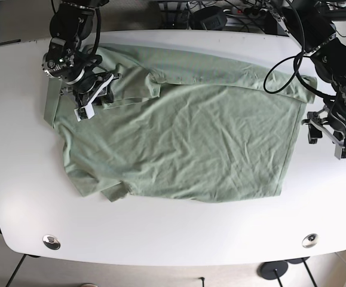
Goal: Fold the T-shirt properly
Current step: 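Grasp the shirt's side edges with both grippers and pull them outward, then pull the held shirt edge away from the body with both grippers, smoothing it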
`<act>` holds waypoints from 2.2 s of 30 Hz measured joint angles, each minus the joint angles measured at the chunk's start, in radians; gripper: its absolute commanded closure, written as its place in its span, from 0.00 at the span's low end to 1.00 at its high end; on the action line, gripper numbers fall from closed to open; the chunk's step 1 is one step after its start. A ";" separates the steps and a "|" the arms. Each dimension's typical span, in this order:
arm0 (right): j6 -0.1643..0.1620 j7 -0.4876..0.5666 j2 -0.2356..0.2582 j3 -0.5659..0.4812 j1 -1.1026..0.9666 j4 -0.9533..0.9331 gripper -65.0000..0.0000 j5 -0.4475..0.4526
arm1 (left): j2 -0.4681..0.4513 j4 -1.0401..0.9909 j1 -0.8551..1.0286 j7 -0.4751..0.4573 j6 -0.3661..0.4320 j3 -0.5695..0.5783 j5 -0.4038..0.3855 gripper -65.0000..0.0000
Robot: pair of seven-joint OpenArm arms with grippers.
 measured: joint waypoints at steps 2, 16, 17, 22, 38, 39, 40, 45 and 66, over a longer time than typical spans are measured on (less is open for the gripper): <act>0.000 0.000 0.000 0.000 -0.001 0.000 0.96 0.000 | 0.000 0.000 0.000 0.000 0.000 0.000 0.000 0.38; 0.000 0.000 0.000 0.002 -0.004 0.014 0.97 -0.001 | -0.021 -0.006 0.270 0.139 -0.121 -0.206 -0.216 0.37; 0.000 0.000 0.000 0.002 -0.004 0.014 0.97 0.000 | -0.037 -0.027 0.265 0.133 -0.121 -0.209 -0.216 0.37; 0.000 0.000 0.000 0.001 -0.004 0.014 0.97 0.000 | -0.040 -0.190 0.225 0.087 -0.121 -0.194 -0.213 0.37; 0.000 0.000 0.000 0.007 -0.004 0.014 0.97 0.000 | -0.070 -0.350 0.143 0.019 -0.122 -0.090 -0.239 0.39; 0.000 0.000 0.000 0.007 -0.004 0.014 0.97 0.000 | -0.069 -0.350 0.142 0.019 -0.122 -0.090 -0.238 0.43; 0.000 0.000 0.000 0.007 -0.004 0.014 0.97 0.000 | -0.069 -0.350 0.143 0.019 -0.122 -0.090 -0.235 0.52; 0.000 0.000 0.000 0.007 -0.003 0.014 0.97 0.000 | -0.064 -0.355 0.144 0.023 -0.122 -0.090 -0.229 0.92; 0.007 0.000 -0.039 0.107 -0.161 0.264 0.97 0.115 | -0.023 0.108 0.284 0.051 -0.121 -0.095 -0.221 1.00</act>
